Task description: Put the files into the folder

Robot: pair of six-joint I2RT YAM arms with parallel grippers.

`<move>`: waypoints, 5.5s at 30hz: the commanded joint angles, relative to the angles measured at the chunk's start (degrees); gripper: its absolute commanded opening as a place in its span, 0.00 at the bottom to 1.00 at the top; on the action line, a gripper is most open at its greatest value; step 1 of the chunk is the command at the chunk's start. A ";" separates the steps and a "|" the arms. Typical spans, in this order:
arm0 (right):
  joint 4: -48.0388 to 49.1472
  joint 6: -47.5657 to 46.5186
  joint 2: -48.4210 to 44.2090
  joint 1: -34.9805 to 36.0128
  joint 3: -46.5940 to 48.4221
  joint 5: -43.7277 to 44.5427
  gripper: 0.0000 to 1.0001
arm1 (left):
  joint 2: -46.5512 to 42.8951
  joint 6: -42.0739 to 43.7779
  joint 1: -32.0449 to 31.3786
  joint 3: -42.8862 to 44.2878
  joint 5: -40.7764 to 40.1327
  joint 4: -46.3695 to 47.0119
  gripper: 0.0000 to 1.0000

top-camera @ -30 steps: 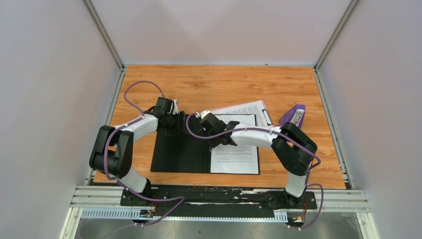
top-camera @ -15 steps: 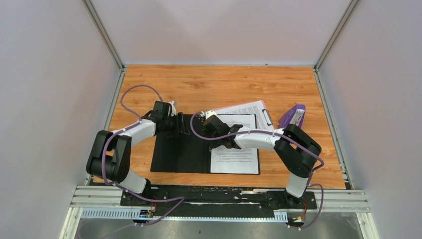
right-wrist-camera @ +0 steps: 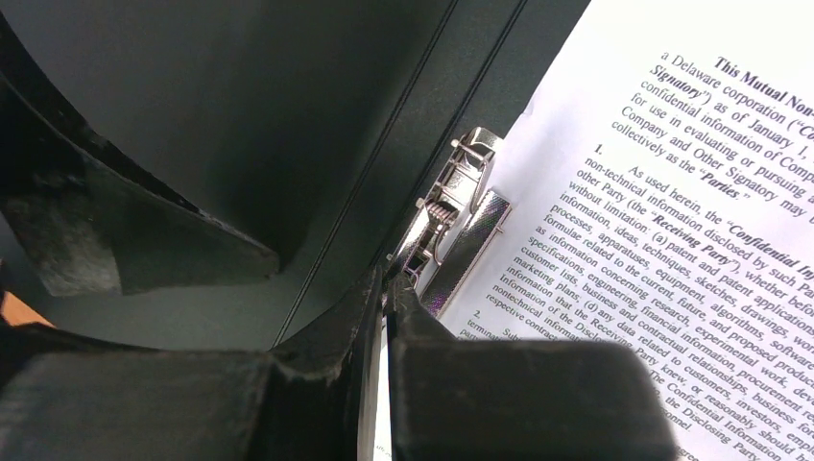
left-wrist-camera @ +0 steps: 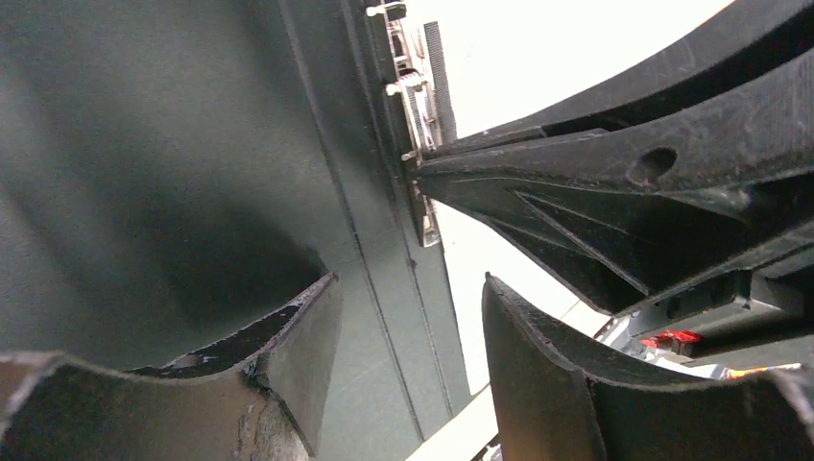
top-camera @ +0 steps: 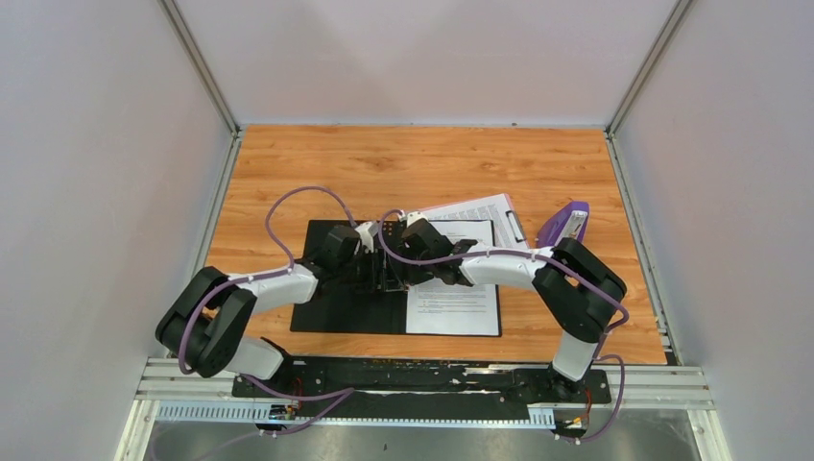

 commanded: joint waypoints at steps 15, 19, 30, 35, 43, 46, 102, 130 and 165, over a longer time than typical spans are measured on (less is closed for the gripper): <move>-4.87 1.74 4.01 -2.96 -8.71 -5.23 0.00 | 5.65 -3.14 -7.04 -2.85 -10.19 11.65 0.57; -4.25 1.94 3.96 -3.16 -9.00 -5.57 0.00 | 5.89 -2.69 -8.11 -2.54 -11.94 10.57 0.54; -3.69 1.80 3.54 -3.25 -9.35 -5.69 0.00 | 7.80 -1.46 -11.64 -0.14 -18.51 4.10 0.48; -3.74 1.44 3.25 -3.25 -9.49 -5.49 0.00 | 8.64 -0.89 -12.24 1.01 -20.43 1.87 0.44; -3.64 1.22 3.06 -3.26 -9.97 -5.10 0.00 | 10.39 -0.72 -12.66 2.19 -21.49 -0.78 0.30; -3.41 1.21 2.94 -3.25 -10.14 -4.92 0.00 | 10.65 -0.55 -12.77 2.74 -23.56 -2.40 0.26; -9.38 -10.98 -21.71 -36.43 -15.37 -19.72 0.89 | -4.03 11.66 10.23 9.33 -19.27 -26.71 0.55; 2.94 0.34 -33.86 -36.83 -19.16 -48.16 0.82 | 1.35 8.49 10.26 3.73 -16.41 -20.75 0.52; 1.68 3.51 -4.64 -9.50 21.58 -39.76 0.80 | -9.43 17.92 31.88 50.08 -7.45 -47.87 0.58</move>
